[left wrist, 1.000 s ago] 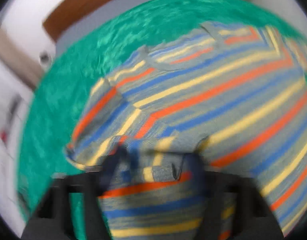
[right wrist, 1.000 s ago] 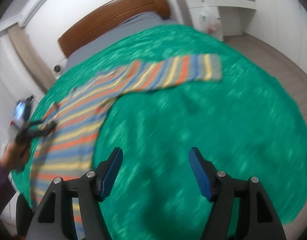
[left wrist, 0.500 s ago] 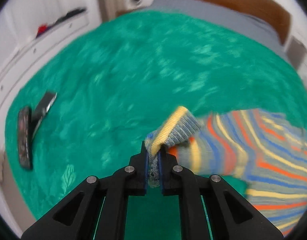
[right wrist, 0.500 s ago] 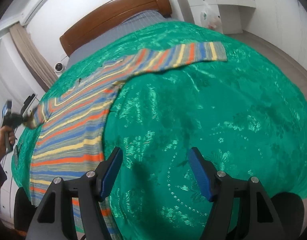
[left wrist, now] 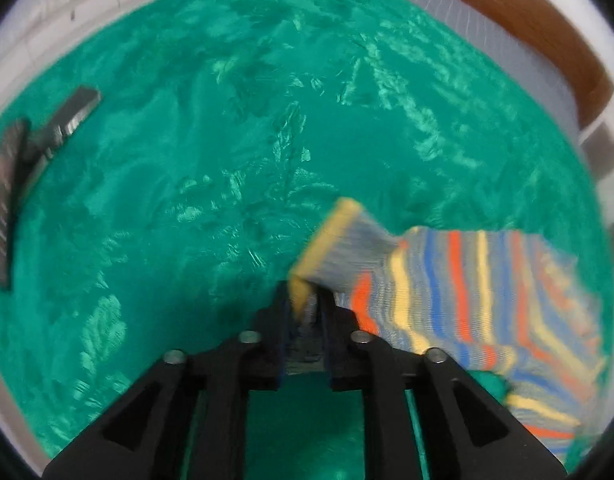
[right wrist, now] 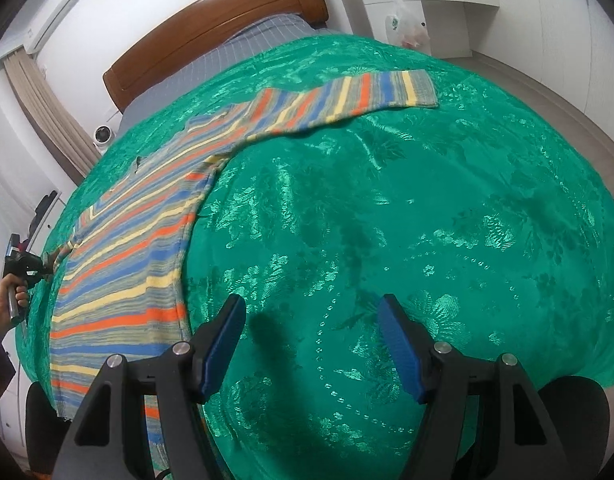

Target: Fold small clothes

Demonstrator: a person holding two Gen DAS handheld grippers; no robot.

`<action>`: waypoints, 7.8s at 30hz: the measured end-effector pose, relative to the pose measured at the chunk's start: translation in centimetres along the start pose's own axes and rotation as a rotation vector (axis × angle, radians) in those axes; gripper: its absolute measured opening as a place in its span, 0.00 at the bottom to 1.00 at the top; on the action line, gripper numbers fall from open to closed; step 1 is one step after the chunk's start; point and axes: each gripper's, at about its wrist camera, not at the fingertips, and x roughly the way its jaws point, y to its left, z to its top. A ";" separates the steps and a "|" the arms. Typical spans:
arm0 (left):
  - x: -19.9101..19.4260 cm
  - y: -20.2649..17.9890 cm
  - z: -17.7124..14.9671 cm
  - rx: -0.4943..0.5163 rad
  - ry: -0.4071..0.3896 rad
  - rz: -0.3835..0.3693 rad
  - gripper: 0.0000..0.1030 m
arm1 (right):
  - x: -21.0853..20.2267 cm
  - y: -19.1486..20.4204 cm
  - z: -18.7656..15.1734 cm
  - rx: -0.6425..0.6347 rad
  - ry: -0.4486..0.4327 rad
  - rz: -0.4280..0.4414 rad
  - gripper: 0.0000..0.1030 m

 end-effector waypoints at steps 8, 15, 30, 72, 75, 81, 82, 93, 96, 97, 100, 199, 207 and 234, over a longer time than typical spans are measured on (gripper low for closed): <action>-0.6 2.5 -2.5 -0.024 0.016 -0.186 0.55 | 0.5 0.1 0.0 0.002 0.007 -0.002 0.66; -0.4 0.1 -3.0 0.127 0.034 0.023 0.04 | 0.6 0.6 -0.1 -0.020 0.003 -0.018 0.66; -0.8 3.5 -3.5 0.015 0.007 0.069 0.44 | 0.3 -0.6 0.2 0.033 -0.025 -0.029 0.66; -2.9 -2.9 -21.9 0.450 -0.264 0.048 1.00 | 5.0 1.5 0.5 -0.138 -0.106 -0.180 0.87; -2.9 -3.0 -21.9 0.450 -0.267 0.050 1.00 | 5.0 1.6 0.5 -0.139 -0.107 -0.181 0.87; -3.0 -3.0 -22.0 0.451 -0.268 0.047 1.00 | 5.0 1.7 0.5 -0.143 -0.109 -0.185 0.88; -3.0 -3.0 -22.0 0.450 -0.268 0.047 1.00 | 5.0 1.7 0.5 -0.143 -0.109 -0.185 0.88; -3.0 -3.0 -22.1 0.450 -0.275 0.052 1.00 | 5.2 1.7 0.5 -0.144 -0.113 -0.185 0.90; -3.0 -3.1 -22.0 0.450 -0.277 0.053 1.00 | 5.2 1.7 0.5 -0.145 -0.113 -0.185 0.90; -3.0 -3.1 -22.1 0.450 -0.277 0.053 1.00 | 5.2 1.7 0.5 -0.146 -0.113 -0.184 0.90; -3.0 -3.1 -22.0 0.450 -0.276 0.053 1.00 | 5.2 1.7 0.5 -0.146 -0.114 -0.185 0.90; 4.1 -8.8 -8.7 0.411 -0.262 0.110 1.00 | 13.2 1.0 11.4 -0.219 -0.055 -0.211 1.00; 4.1 -8.8 -8.6 0.411 -0.262 0.110 1.00 | 13.2 1.0 11.3 -0.220 -0.054 -0.212 1.00; 4.2 -8.8 -8.6 0.411 -0.263 0.110 1.00 | 13.2 0.9 11.3 -0.219 -0.054 -0.213 1.00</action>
